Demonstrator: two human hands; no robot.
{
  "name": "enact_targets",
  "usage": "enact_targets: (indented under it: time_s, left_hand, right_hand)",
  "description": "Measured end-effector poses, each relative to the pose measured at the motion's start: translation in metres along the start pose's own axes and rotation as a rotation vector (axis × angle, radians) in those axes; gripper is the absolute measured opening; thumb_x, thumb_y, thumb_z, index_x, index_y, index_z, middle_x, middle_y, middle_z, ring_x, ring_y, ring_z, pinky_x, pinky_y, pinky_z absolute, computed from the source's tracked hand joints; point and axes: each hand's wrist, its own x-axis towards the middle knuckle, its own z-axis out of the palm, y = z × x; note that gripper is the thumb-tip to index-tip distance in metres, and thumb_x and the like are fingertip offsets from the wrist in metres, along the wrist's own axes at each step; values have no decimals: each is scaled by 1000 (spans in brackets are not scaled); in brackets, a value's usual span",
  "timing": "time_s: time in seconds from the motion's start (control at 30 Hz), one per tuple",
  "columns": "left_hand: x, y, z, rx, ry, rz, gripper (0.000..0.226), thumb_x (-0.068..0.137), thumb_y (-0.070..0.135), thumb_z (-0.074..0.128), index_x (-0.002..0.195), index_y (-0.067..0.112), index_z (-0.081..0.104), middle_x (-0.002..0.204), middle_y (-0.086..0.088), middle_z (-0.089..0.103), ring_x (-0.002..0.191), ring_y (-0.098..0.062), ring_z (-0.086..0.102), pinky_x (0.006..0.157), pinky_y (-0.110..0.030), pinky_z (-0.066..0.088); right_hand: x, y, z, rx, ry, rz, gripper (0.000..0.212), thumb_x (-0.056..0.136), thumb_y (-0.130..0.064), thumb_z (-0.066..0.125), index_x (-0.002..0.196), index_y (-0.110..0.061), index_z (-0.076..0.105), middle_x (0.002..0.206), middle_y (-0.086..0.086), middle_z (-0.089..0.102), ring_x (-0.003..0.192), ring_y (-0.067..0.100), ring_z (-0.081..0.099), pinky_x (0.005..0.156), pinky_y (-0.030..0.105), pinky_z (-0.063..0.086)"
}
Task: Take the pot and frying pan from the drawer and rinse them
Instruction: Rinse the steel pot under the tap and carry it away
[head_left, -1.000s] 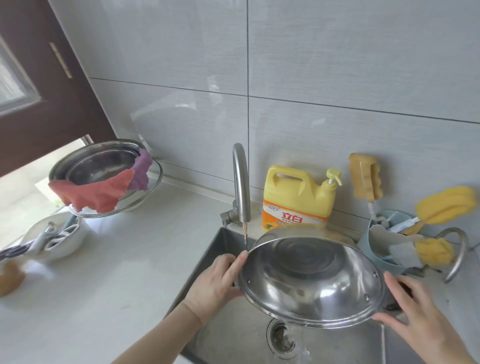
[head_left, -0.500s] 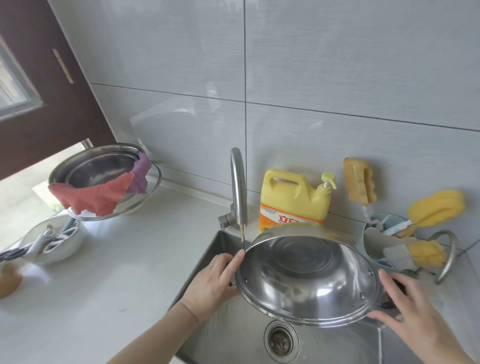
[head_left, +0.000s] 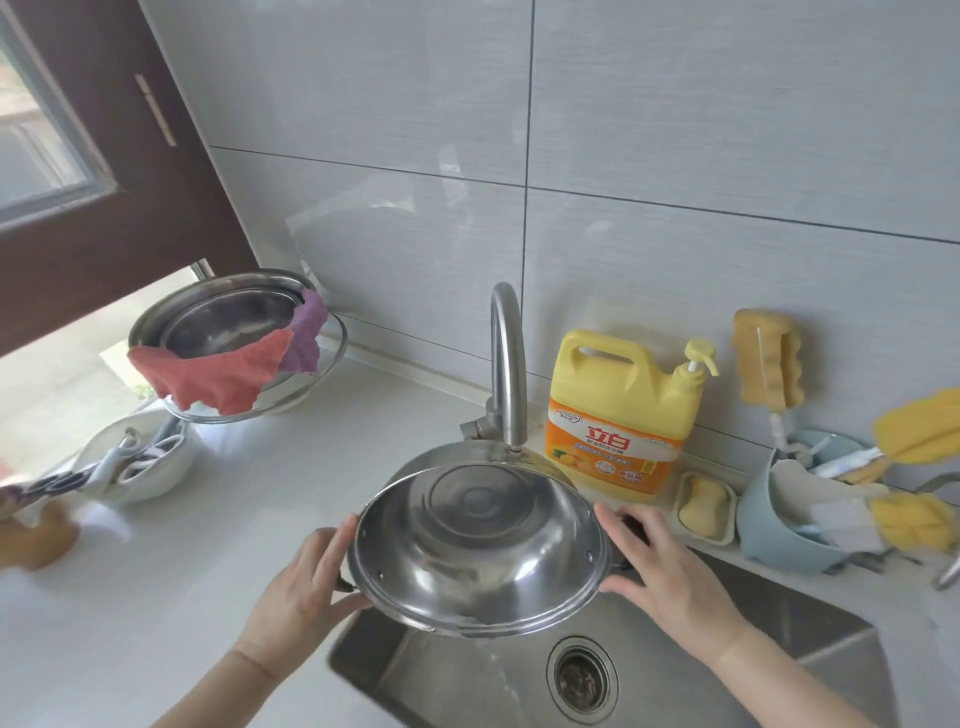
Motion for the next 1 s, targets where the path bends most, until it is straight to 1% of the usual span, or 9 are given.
enact_targets:
  time_s: [0.27,0.4,0.5,0.57,0.63,0.77,0.87,0.93,1.0]
  left_hand:
    - [-2,-6,-9,5,8,-30,84,90,65,42,156,24,11,105,2,47,64,3,58,47,-18,48]
    - [20,16,10,11,-26,36,93,83,59,56,156,21,14,105,0,47,63,-8,61,48,-21,49]
    - [42,38,26,34,-11,141,108,74,52,73,156,18,11,104,-1,45,70,-14,58,51,-25,50]
    - [54,51,35,47,-21,203,124,63,44,87,156,16,9,105,-3,44,76,-18,55,53,-27,50]
    - [63,61,44,42,-12,249,130,60,39,91,156,15,8,106,-3,44,81,-18,52,56,-26,50]
    - [68,70,52,23,1,294,132,61,38,91,157,16,3,106,-2,44,87,-17,50,63,-23,47]
    - [61,63,46,16,-17,252,130,61,36,91,157,16,6,105,-2,44,82,-15,49,57,-24,47]
    - [53,53,39,8,-35,196,126,62,38,90,156,16,9,104,-1,44,78,-15,50,53,-25,48]
    - [42,40,30,8,-34,158,108,75,48,76,156,16,13,105,0,46,71,-13,56,49,-25,49]
  right_hand:
    - [8,-1,7,-7,-6,-19,130,58,-29,94,156,-31,9,117,4,45,97,12,55,64,26,57]
    - [-18,16,-13,-30,5,56,134,53,-25,95,156,-34,9,121,7,47,104,14,53,69,34,60]
    - [-43,25,-33,1,-45,216,135,51,-29,95,155,-38,9,118,6,47,92,16,61,59,29,57]
    - [-58,28,-47,-1,-27,264,109,72,-47,80,155,-39,9,116,5,46,90,13,58,53,26,55]
    - [-71,33,-57,-57,31,268,78,89,-70,41,155,-41,11,115,6,46,91,13,52,50,25,54]
    - [-77,37,-63,-117,66,297,75,89,-75,24,154,-42,11,113,6,47,88,15,51,45,23,50]
    - [-71,31,-61,-89,53,264,78,89,-70,39,155,-40,9,114,5,45,89,11,54,59,21,50]
    - [-64,28,-52,-32,-19,288,110,72,-47,81,155,-40,8,118,4,45,91,15,61,61,27,55]
    - [-56,27,-37,-21,-48,265,134,53,-29,95,155,-40,9,120,3,46,95,16,59,61,31,57]
